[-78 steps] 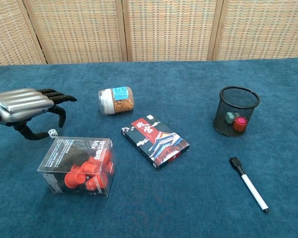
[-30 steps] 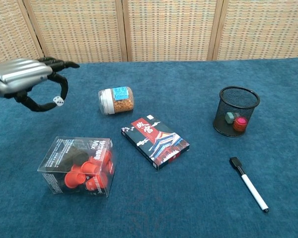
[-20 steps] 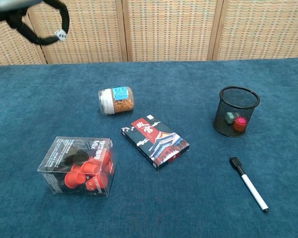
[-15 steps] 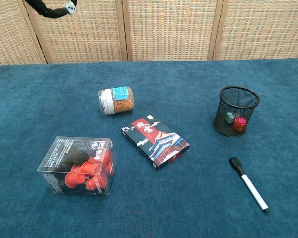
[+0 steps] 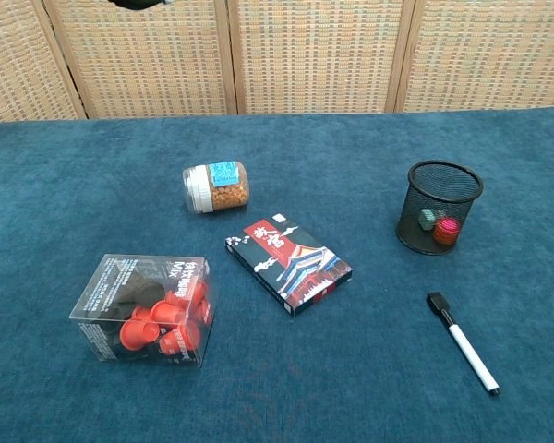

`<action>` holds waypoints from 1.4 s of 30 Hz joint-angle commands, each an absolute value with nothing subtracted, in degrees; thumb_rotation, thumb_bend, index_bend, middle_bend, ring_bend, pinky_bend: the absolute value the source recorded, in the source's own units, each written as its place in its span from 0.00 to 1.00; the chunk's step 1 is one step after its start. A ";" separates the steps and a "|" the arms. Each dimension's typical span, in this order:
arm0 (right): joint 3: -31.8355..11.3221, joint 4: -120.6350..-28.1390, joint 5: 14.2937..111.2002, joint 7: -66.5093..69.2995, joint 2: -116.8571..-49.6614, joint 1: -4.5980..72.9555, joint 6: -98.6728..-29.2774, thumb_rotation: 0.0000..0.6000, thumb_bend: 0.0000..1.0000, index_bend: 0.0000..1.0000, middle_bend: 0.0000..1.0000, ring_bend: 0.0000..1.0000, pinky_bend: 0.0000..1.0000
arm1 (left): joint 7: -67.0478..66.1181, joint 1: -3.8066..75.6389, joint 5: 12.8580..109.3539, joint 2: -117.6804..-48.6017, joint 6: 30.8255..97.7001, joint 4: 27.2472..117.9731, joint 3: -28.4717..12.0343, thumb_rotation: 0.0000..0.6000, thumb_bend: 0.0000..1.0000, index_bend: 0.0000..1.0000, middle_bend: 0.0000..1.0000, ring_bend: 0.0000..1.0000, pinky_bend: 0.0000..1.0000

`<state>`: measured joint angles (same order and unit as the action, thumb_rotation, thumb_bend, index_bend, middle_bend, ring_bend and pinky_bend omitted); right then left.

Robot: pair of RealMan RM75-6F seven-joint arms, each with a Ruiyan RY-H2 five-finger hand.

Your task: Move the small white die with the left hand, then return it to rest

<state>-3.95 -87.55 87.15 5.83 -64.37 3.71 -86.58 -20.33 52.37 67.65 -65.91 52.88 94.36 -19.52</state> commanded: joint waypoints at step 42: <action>-3.64 -87.94 86.96 5.47 -64.53 4.07 -85.35 1.00 0.16 0.05 0.00 0.00 0.00 | -20.79 46.92 66.54 -61.63 55.72 98.74 -10.90 1.00 0.04 0.07 0.00 0.00 0.00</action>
<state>-3.67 -87.94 86.98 5.50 -64.52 4.04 -85.39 -20.49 47.94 66.47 -62.25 55.05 97.73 -11.87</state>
